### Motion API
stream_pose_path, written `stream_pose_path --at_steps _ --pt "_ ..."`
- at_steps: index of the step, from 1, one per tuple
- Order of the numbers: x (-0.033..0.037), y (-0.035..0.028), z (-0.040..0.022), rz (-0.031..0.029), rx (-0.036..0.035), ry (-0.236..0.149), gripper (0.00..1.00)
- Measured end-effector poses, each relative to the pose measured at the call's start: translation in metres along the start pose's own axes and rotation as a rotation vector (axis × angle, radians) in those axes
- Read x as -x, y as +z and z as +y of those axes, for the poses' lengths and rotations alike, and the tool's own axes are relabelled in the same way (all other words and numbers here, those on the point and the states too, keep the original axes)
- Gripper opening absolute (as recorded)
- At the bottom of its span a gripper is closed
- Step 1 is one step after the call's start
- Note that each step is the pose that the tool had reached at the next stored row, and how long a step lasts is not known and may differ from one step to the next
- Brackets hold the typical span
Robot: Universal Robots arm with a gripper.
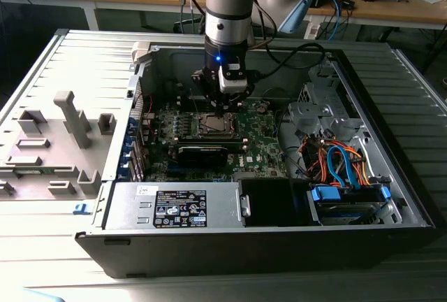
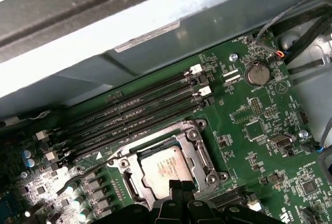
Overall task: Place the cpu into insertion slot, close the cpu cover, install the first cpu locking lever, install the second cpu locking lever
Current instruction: 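Install the first cpu locking lever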
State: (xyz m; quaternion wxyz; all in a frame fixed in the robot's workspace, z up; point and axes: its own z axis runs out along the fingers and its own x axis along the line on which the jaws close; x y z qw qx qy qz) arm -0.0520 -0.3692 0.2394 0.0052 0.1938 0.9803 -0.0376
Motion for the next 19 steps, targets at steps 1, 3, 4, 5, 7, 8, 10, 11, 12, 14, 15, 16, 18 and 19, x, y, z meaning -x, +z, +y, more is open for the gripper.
stream_pose_path --at_steps 1,3,4,5,7,8,10,11,12,14,15,16,18,19 --pt "0.0000 0.0000 0.0000 -0.0002 0.0001 -0.004 0.11" --pt "0.0000 0.0000 0.0000 -0.0011 0.0005 -0.016 0.11" --pt "0.0000 0.0000 0.0000 -0.0015 0.0007 -0.022 0.11" --pt "0.0000 0.0000 0.0000 -0.0019 0.0009 -0.028 0.11" --pt "0.0000 0.0000 0.0000 -0.0030 0.0025 -0.050 0.11" --pt "0.0000 0.0000 0.0000 -0.0034 0.0030 -0.057 0.11" --pt "0.0000 0.0000 0.0000 -0.0048 0.0046 -0.082 0.11" --pt "0.0000 0.0000 0.0000 -0.0052 0.0055 -0.091 0.11" --pt "0.0000 0.0000 0.0000 -0.0056 0.0062 -0.100 0.11" --pt "0.0000 0.0000 0.0000 -0.0064 0.0079 -0.117 0.11" --pt "0.0000 0.0000 0.0000 -0.0068 0.0087 -0.125 0.11" --pt "0.0000 0.0000 0.0000 -0.0072 0.0094 -0.134 0.11" --pt "0.0000 -0.0001 -0.0001 -0.0076 0.0122 -0.152 0.11" --pt "-0.0001 -0.0002 -0.0001 -0.0057 0.0191 -0.157 0.11"
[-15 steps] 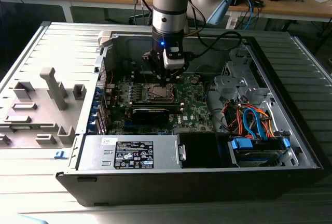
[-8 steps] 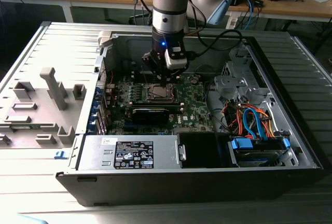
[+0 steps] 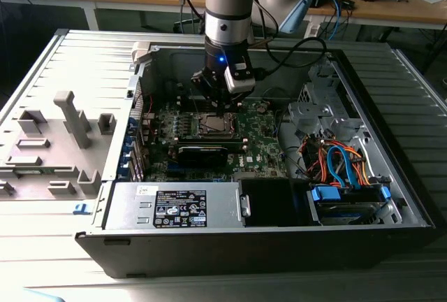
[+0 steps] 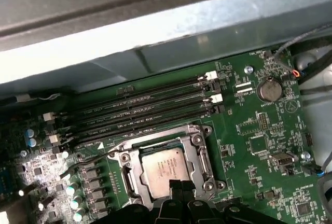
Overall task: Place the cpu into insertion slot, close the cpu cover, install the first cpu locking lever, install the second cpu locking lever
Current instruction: 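Install the first cpu locking lever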
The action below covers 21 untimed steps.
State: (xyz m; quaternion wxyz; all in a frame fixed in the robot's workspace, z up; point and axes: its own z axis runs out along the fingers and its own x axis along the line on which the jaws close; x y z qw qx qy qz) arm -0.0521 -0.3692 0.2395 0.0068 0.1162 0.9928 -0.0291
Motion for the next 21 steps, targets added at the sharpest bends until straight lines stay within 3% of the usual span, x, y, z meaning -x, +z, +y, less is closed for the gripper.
stream_pose_path --at_steps 1,2,3,4,21 --pt "0.0000 0.0001 0.0001 0.0019 0.0087 -0.002 0.11" --pt "0.0001 0.0001 0.0001 0.0059 0.0268 -0.005 0.11" --pt "0.0000 0.0001 0.0001 0.0082 0.0372 -0.007 0.11" --pt "0.0000 0.0001 0.0001 0.0092 0.0425 -0.016 0.11" --pt "0.0000 0.0001 0.0001 0.0041 0.0472 -0.180 0.11"
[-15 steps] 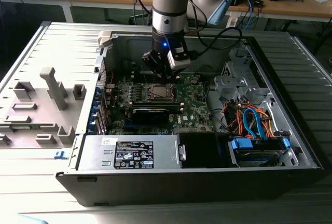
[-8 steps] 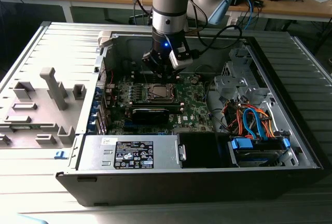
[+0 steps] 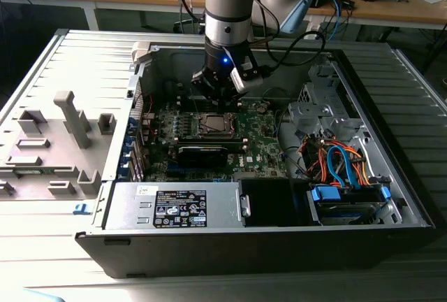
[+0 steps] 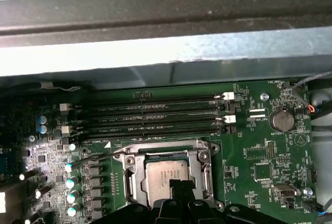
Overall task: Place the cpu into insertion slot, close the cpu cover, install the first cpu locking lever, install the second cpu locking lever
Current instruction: 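Install the first cpu locking lever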
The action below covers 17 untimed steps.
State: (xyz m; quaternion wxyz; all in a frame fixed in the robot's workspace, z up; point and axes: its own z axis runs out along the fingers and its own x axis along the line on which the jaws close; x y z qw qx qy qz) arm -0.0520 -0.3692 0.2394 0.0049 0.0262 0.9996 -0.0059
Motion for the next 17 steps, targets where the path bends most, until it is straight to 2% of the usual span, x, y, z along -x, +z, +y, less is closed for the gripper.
stream_pose_path --at_steps 12,17 --pt "0.0000 0.0000 0.0000 -0.0011 0.0010 -0.095 0.11" --pt "0.0000 0.0000 0.0000 -0.0012 0.0011 -0.101 0.11"
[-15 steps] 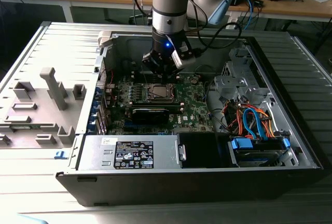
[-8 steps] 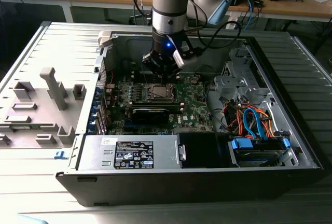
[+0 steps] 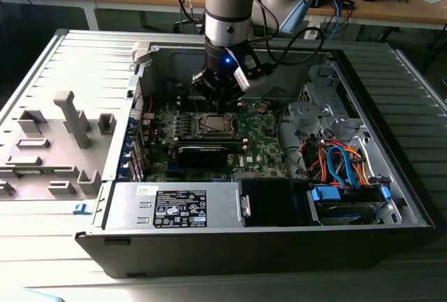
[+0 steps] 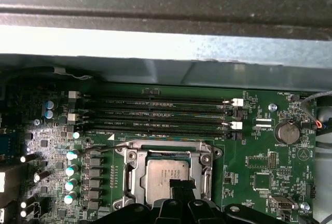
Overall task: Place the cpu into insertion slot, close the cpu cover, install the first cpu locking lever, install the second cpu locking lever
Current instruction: 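Install the first cpu locking lever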
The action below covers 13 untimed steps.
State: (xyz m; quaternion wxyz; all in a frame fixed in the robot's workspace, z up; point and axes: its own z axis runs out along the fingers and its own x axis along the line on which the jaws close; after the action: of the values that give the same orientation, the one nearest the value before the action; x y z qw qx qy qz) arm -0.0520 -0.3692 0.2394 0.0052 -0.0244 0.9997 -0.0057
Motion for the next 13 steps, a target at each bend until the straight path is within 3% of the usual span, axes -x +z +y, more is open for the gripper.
stream_pose_path --at_steps 6,9,13 --pt "-0.0073 -0.0024 0.0002 -0.0015 0.0009 0.000 0.11" --pt "-0.0177 -0.0039 0.0007 -0.0047 0.0010 0.000 0.11" --pt "-0.0254 -0.0064 0.0011 -0.0084 0.0010 0.000 0.11"
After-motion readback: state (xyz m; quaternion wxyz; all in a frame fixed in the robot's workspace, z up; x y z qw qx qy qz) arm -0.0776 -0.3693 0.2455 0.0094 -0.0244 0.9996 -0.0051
